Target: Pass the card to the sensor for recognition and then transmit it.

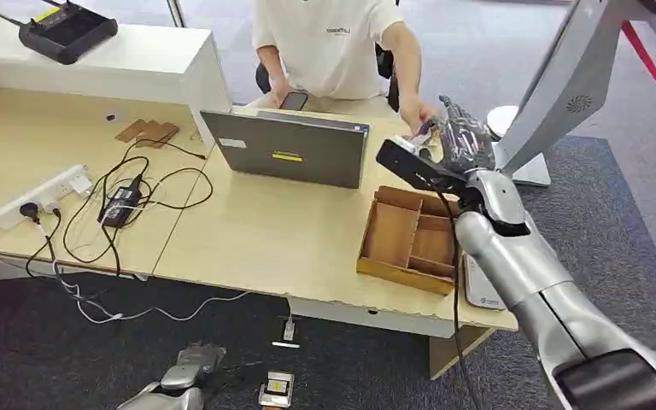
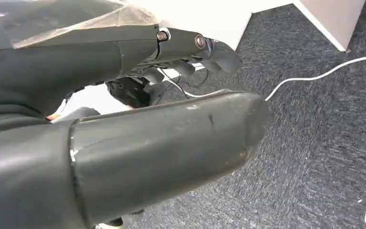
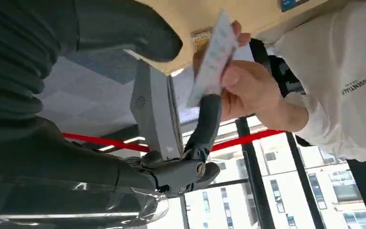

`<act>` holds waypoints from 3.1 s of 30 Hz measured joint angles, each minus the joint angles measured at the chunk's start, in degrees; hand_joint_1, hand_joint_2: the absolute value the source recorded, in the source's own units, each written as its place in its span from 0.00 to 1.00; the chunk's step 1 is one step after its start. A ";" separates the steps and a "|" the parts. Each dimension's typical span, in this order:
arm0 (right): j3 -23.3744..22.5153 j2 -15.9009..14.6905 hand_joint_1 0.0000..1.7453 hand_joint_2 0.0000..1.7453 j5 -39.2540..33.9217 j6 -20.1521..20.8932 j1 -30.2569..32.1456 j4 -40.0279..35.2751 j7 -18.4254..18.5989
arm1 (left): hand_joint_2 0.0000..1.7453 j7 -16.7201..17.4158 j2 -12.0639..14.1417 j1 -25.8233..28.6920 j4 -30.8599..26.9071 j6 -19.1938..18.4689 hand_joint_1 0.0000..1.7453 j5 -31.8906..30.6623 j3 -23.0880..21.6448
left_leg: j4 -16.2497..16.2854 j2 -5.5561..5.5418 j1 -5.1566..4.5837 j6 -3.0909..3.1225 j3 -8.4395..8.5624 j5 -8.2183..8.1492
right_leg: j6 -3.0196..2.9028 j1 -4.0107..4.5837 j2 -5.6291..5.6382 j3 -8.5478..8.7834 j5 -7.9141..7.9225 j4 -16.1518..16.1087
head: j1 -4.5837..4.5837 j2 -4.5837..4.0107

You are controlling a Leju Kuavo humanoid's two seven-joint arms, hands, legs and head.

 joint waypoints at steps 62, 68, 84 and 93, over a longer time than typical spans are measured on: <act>-20.39 -21.07 0.00 1.00 -10.09 8.50 41.46 -47.25 10.14 | 0.00 3.58 4.09 7.07 -0.30 5.66 0.00 4.37 5.25 | -0.02 0.05 0.00 0.01 0.03 -0.05 | -0.01 -0.02 0.02 0.00 -0.03 -0.07 | 0.00 0.00; -19.52 -20.13 0.00 1.00 -5.84 9.05 43.07 -47.10 10.01 | 0.00 4.17 4.28 7.08 -0.92 5.22 0.00 4.26 5.22 | -0.02 0.05 0.00 0.01 0.02 -0.05 | -0.01 -0.02 0.01 0.00 -0.04 -0.08 | 0.00 0.00; -15.65 -16.20 0.00 1.00 3.34 12.54 43.28 -44.85 10.80 | 0.00 4.17 4.24 6.71 -1.75 4.94 0.00 3.80 5.16 | -0.03 0.05 0.00 0.01 0.01 -0.05 | -0.01 -0.02 0.01 -0.01 -0.04 -0.07 | 0.00 0.00; -12.89 -13.05 0.00 1.00 4.81 13.00 42.64 -42.64 9.94 | 0.00 4.17 4.00 6.09 -1.86 4.65 0.00 2.86 5.11 | -0.03 0.06 0.00 0.01 0.01 -0.05 | -0.01 -0.01 0.01 -0.02 -0.05 -0.07 | 0.00 0.00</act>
